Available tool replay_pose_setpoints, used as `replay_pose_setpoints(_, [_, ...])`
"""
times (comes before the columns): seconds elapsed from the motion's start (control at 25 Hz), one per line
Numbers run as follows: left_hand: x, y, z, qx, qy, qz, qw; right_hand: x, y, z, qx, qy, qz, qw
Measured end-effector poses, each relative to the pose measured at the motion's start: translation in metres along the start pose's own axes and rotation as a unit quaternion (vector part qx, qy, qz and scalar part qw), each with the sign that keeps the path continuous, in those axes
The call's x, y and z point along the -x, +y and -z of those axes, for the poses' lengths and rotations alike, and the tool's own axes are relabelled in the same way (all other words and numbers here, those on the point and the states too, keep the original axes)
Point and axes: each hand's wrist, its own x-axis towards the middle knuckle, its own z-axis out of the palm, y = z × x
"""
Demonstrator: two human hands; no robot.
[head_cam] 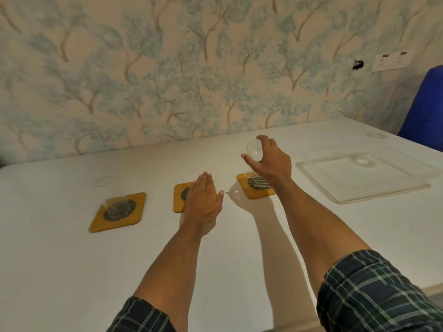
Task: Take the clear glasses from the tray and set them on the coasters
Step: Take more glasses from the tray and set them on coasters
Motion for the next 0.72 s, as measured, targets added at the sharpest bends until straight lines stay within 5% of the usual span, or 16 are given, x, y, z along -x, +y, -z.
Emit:
replay_pose_setpoints(0.32, [0.046,-0.081,0.026,-0.023,0.017,0.095,0.995,0.015,-0.095,-0.052,-0.129,-0.077,0.062,0.987])
replay_pose_setpoints(0.72, [0.052,-0.114,0.000,-0.049,-0.090,0.163,0.981,0.020,-0.136,-0.091,-0.148,-0.145,0.078,0.975])
